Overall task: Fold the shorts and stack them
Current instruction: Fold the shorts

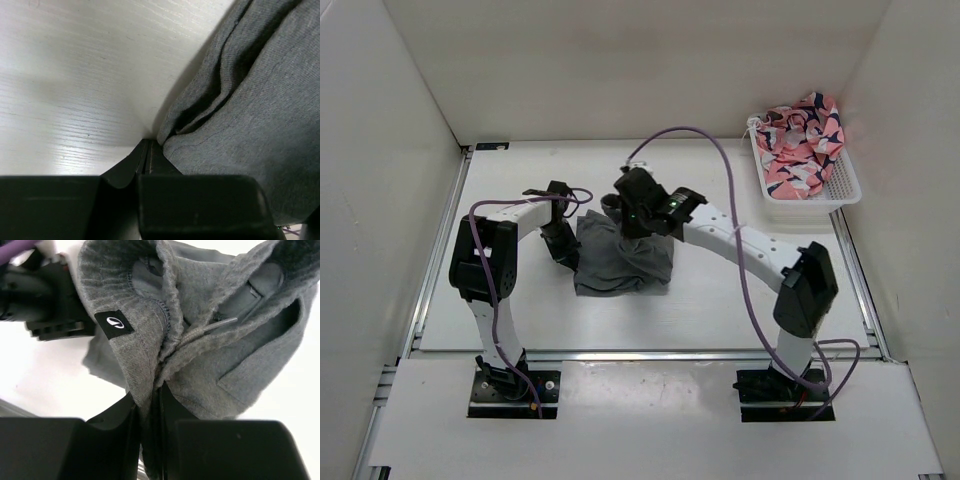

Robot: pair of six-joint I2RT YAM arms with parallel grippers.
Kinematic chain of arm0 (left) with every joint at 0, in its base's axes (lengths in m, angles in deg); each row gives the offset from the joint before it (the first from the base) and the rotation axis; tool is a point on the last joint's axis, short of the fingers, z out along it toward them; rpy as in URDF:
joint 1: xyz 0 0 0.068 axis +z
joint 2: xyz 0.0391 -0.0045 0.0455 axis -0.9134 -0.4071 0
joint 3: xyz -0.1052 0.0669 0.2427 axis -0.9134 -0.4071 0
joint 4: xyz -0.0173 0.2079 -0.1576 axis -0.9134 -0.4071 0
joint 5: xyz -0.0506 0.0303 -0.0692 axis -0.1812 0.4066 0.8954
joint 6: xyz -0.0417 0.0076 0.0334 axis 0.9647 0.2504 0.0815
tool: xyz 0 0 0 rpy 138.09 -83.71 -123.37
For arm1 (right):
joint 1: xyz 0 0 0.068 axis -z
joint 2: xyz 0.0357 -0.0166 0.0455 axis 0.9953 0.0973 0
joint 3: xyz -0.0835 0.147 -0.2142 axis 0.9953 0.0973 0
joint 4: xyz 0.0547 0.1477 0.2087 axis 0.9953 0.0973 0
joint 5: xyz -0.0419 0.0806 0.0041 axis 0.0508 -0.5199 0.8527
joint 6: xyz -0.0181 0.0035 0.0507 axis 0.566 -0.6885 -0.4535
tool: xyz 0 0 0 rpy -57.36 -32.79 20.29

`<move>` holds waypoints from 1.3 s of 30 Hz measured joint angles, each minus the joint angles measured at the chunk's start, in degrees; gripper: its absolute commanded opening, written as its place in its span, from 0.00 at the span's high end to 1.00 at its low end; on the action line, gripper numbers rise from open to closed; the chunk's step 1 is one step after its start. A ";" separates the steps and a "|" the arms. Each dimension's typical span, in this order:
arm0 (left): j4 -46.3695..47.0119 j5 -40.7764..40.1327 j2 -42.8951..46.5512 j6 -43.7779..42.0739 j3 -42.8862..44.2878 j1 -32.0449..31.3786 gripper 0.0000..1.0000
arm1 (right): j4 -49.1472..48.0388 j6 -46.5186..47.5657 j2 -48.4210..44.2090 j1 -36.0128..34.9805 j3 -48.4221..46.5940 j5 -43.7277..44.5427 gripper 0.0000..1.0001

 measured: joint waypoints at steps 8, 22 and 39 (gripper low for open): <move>0.35 3.19 0.17 -0.79 0.00 1.95 0.48 | 2.34 2.32 13.53 -4.66 -14.27 -0.24 0.32; -6.36 2.19 4.52 -5.49 10.23 10.64 0.49 | -5.14 1.86 -8.13 -2.56 8.13 -2.05 0.50; -11.96 -1.53 -16.81 -8.72 34.27 -3.76 0.48 | -4.81 -4.98 -30.71 22.91 38.25 -7.39 0.33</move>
